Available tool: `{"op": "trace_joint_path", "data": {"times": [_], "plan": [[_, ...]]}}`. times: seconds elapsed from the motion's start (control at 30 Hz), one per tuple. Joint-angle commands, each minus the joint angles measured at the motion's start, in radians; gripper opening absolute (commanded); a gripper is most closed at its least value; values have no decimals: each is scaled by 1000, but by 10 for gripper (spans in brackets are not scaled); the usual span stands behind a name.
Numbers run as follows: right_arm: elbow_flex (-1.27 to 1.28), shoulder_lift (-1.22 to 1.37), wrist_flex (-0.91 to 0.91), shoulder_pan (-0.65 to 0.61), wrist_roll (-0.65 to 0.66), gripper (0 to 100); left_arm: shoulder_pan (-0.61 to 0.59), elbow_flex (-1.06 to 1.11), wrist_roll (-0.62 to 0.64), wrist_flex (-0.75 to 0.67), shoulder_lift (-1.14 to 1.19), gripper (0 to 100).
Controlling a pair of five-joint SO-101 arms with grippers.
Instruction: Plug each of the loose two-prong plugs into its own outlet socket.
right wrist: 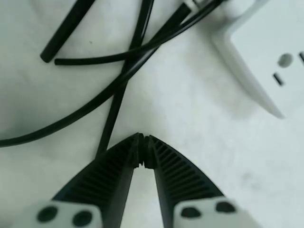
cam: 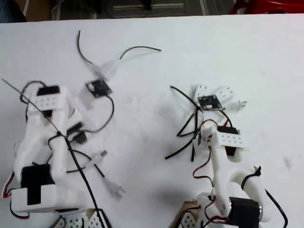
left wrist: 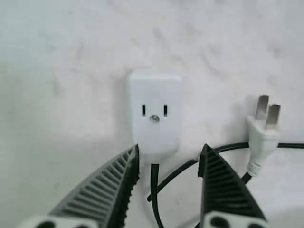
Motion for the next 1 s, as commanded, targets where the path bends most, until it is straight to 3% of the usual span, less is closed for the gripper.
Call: {"op": "trace_joint_path", "data": {"times": [0.0, 0.17, 0.4, 0.8, 0.97], "plan": [[-6, -2, -5, -4, 9, 24, 4, 40, 9, -89, -10, 211], [-6, -2, -5, -4, 9, 24, -28, -80, 9, -109, 96, 211], [-6, -2, -7, -4, 9, 24, -148, -523, 9, -72, 375, 211], [-8, -2, -8, -4, 9, 24, -209, -1617, -41, 503, 900, 211], [-8, -2, -8, -4, 9, 24, -232, -1921, -61, 560, 1079, 211]]}}
